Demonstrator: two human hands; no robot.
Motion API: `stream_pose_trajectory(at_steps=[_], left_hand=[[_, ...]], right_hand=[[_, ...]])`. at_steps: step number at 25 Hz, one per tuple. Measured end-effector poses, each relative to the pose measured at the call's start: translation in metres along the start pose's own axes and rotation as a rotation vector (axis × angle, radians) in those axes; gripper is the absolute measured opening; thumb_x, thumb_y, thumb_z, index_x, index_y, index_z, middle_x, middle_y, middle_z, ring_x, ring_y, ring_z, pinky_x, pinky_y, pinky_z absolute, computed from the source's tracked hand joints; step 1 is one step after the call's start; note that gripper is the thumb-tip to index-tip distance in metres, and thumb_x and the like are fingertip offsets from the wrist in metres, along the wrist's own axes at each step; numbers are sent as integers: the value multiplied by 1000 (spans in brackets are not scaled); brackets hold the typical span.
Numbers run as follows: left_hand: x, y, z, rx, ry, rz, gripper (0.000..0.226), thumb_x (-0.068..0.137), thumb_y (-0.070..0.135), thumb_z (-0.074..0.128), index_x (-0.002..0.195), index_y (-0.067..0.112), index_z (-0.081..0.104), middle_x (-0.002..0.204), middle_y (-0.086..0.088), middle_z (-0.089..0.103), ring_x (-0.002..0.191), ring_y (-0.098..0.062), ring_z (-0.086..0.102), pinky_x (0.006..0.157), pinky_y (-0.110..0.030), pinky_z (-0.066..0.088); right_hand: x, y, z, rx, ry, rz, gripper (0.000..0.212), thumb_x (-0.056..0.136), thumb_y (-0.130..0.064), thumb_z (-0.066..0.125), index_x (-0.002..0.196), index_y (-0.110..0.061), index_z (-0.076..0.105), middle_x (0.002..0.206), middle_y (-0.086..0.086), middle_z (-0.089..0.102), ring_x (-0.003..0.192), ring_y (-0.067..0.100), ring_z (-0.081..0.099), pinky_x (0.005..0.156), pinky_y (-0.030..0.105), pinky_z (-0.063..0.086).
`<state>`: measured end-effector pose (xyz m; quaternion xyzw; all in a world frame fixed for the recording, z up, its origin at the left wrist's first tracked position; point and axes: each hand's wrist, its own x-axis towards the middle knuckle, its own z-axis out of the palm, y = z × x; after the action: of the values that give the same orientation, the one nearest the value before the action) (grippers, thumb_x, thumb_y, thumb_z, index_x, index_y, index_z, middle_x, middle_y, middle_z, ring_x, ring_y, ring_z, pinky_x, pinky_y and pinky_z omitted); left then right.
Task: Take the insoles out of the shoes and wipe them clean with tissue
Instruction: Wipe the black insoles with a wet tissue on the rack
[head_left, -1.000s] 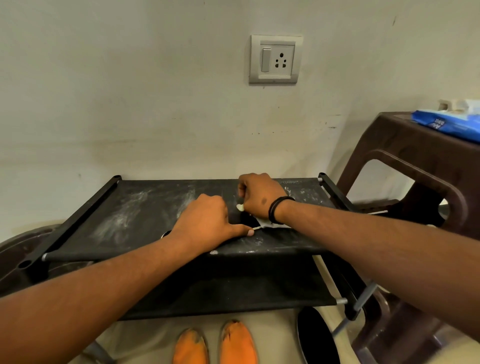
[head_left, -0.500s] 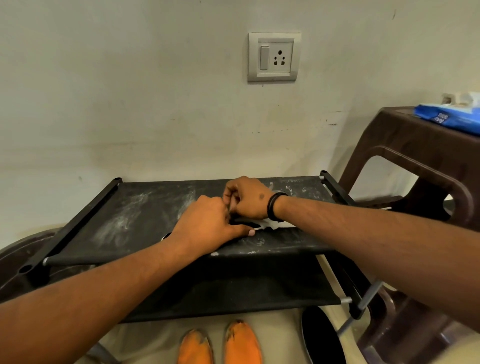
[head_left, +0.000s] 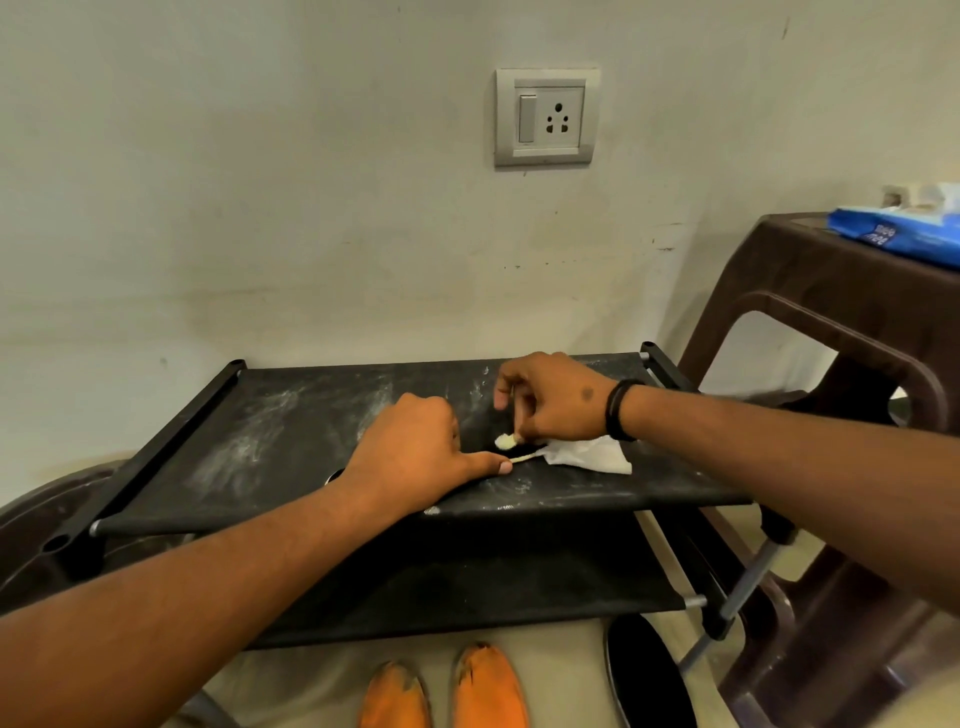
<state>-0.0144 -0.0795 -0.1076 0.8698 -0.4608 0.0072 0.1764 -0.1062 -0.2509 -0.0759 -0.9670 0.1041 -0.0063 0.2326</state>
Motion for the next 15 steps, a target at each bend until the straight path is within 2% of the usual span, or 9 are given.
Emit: stream_pose_trajectory(at_steps=[2, 4, 6, 8, 10, 11, 13, 14, 15], left_hand=[[0, 1, -1, 8, 0, 3, 70, 70, 75, 72, 57, 6, 64, 45, -2, 51, 44, -17, 50, 49, -33, 44], [1, 1, 0, 16, -7, -2, 72, 69, 77, 71, 62, 5, 68, 50, -5, 59, 50, -21, 61, 53, -36, 52], [1, 3, -1, 52, -16, -17, 74, 67, 81, 68, 66, 7, 70, 57, -5, 66, 58, -20, 67, 58, -38, 57], [2, 5, -3, 116, -6, -23, 79, 66, 87, 61, 67, 8, 68, 59, -3, 67, 59, -19, 66, 61, -38, 58], [5, 7, -7, 145, -2, -19, 80, 66, 91, 55, 64, 11, 61, 57, 0, 62, 58, -17, 64, 62, -38, 58], [8, 7, -8, 141, 1, -16, 77, 66, 91, 55, 66, 14, 61, 60, 3, 62, 61, -15, 64, 63, -37, 58], [11, 7, -8, 107, 4, 8, 68, 66, 88, 59, 87, 24, 70, 84, 8, 71, 81, -13, 68, 73, -37, 59], [12, 8, -6, 83, -6, 30, 67, 68, 85, 62, 104, 29, 71, 100, 9, 72, 93, -14, 68, 80, -37, 59], [11, 8, -4, 60, -26, 55, 68, 72, 80, 64, 119, 31, 67, 113, 9, 71, 103, -14, 67, 86, -37, 58]], right_hand=[[-18, 3, -11, 205, -120, -18, 36, 78, 0, 75, 107, -12, 59, 79, 7, 75, 74, 15, 72, 81, 30, 58], [-29, 13, -31, 334, -18, 3, 35, 81, 1, 74, 109, -12, 58, 82, 11, 75, 79, 24, 72, 87, 44, 57], [-36, 21, -51, 579, 113, 86, 32, 86, 6, 66, 114, -7, 56, 82, 17, 73, 78, 34, 72, 75, 51, 58], [-41, 23, -61, 880, 132, 170, 31, 90, 10, 58, 116, -4, 54, 81, 18, 68, 64, 30, 70, 57, 39, 60], [-46, 21, -67, 1021, -27, 230, 28, 90, 9, 57, 112, -7, 57, 82, 17, 65, 48, 18, 60, 43, 25, 53], [-49, 19, -71, 992, -173, 259, 26, 89, 7, 58, 111, -6, 59, 84, 16, 65, 45, 14, 55, 38, 20, 48], [-53, 17, -74, 670, -395, 268, 23, 88, 3, 62, 111, -1, 62, 88, 12, 68, 47, 11, 53, 40, 16, 45], [-52, 17, -71, 424, -384, 250, 20, 88, 3, 64, 108, 0, 65, 87, 10, 70, 50, 12, 56, 44, 17, 47], [-49, 18, -66, 198, -286, 209, 16, 87, 2, 66, 102, -3, 68, 84, 8, 71, 54, 11, 60, 50, 17, 49]])
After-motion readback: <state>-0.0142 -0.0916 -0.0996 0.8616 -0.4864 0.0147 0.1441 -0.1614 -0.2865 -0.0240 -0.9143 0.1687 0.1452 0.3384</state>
